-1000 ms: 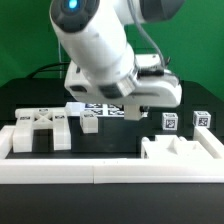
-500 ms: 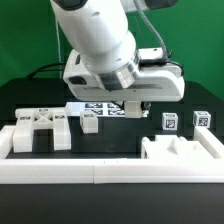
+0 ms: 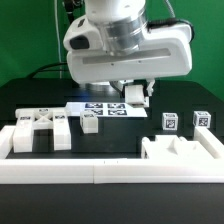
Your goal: Assemble chair
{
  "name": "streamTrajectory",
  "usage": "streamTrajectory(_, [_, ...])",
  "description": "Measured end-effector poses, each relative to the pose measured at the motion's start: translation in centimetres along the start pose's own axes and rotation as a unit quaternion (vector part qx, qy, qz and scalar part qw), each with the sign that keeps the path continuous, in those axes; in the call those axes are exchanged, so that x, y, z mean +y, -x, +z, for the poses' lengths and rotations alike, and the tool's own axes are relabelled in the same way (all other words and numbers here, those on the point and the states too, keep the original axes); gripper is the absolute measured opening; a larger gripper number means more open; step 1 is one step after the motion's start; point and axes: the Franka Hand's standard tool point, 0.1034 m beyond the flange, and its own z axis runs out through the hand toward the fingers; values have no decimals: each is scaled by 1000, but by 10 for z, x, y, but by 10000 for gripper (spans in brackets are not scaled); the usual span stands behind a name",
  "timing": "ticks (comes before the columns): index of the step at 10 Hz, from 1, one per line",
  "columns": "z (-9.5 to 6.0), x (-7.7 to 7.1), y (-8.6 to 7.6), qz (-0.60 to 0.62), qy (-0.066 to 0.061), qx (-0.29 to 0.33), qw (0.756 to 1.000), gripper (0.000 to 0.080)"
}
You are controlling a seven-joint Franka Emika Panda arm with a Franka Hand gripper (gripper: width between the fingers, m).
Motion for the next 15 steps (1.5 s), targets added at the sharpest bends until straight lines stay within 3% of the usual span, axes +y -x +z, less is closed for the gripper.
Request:
streamTrajectory(2, [-1, -1, -11, -4, 4, 93, 996, 291])
streamTrajectory(3, [-1, -1, -9, -6, 7, 128, 992, 291])
streamTrajectory(5, [-11, -3, -15, -41, 20, 181, 982, 291])
streamTrajectory(6, [-23, -14, -22, -65, 33, 233, 970, 291])
streamTrajectory(7, [-27, -24, -21, -79, 36, 264, 960, 291])
streamTrajectory(8, [-32, -31, -24, -87, 35, 304, 948, 291])
streamTrajectory(11, [-29, -27, -24, -96, 36, 410, 906, 291])
streamTrajectory(13, [-29, -57, -25, -126, 36, 409, 903, 291])
streamTrajectory(15, [-17, -78, -29, -145, 36, 406, 901, 291])
